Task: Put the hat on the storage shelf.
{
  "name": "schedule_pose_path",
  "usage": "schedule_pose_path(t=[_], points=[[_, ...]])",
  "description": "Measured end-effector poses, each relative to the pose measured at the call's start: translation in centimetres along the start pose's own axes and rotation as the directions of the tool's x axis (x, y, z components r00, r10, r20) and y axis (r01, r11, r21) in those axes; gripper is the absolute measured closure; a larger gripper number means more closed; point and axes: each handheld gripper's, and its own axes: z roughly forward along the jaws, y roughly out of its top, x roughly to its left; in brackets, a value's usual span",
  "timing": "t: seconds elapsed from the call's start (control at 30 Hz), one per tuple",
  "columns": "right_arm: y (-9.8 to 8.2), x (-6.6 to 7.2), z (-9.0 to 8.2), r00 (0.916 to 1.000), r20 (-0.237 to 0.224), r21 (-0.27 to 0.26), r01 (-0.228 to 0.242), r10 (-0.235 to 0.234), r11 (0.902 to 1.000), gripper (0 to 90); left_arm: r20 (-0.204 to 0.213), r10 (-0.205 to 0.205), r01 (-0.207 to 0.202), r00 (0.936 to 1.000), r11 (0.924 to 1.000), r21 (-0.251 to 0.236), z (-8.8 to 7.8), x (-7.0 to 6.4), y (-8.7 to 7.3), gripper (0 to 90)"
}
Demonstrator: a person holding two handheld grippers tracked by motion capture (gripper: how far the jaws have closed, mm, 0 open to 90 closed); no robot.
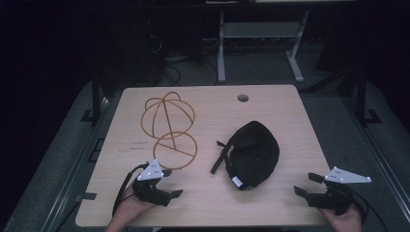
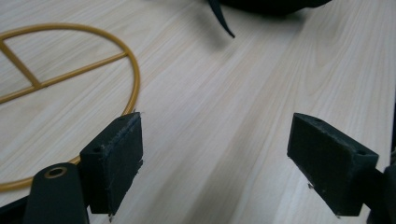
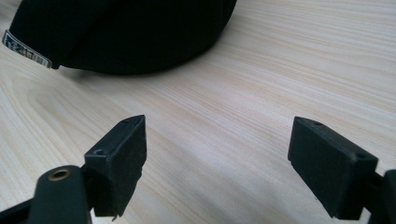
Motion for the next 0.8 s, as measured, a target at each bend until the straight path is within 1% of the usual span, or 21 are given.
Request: schedule_pose_path(t=[0.1, 0.17, 0.2, 0.4, 0.5, 0.53, 0.6, 0.63, 0.8], points=[[0.0, 0.1, 0.0, 1.0, 0.0, -0.001, -0.001, 0.001, 1.0, 19.0, 0.006, 0.008, -0.008, 0.9999, 1.0, -0.002, 0.3, -0.5, 0.6, 17.5], [0.0, 0.1, 0.1, 1.0, 0.0, 0.002, 0.0, 0.0, 1.0, 18.9, 0.009, 0.013, -0.013, 0.9999, 0.9999, -0.002, 0.4, -0.6, 0.8, 17.5], [0.1, 0.1, 0.2, 1.0, -0.001, 0.003, 0.003, -0.003, 1.0, 19.0, 0.02, 0.02, -0.02, 0.9996, 0.9998, -0.002, 0.6, -0.9, 1.1, 17.5], [0.0, 0.3, 0.3, 0.9999, -0.002, 0.011, 0.011, -0.011, 0.9999, 18.9, 0.037, 0.034, -0.034, 0.9988, 0.9994, -0.008, 1.1, -1.5, 1.8, 17.5], [0.0, 0.3, 0.3, 0.9999, -0.003, 0.01, 0.012, -0.012, 0.9999, 19.0, 0.043, 0.051, -0.051, 0.9978, 0.9987, -0.006, 1.4, -1.9, 2.3, 17.5], [0.0, 0.4, 0.2, 0.9999, -0.002, 0.008, 0.01, -0.01, 0.9999, 18.9, 0.051, 0.062, -0.061, 0.9968, 0.9981, -0.008, 1.5, -2.1, 2.7, 17.5], [0.0, 0.4, 0.1, 1.0, -0.001, 0.003, 0.009, -0.009, 1.0, 19.0, 0.053, 0.066, -0.065, 0.9965, 0.9978, -0.009, 1.6, -2.2, 2.8, 17.5], [0.0, 0.4, 0.0, 1.0, 0.0, -0.001, 0.005, -0.005, 1.0, 19.0, 0.058, 0.075, -0.075, 0.9954, 0.9971, -0.011, 1.8, -2.4, 3.0, 17.5], [0.1, 0.3, 0.1, 1.0, 0.001, -0.001, 0.007, -0.007, 1.0, 18.9, 0.071, 0.077, -0.077, 0.9945, 0.997, -0.002, 2.4, -2.7, 3.4, 17.4]])
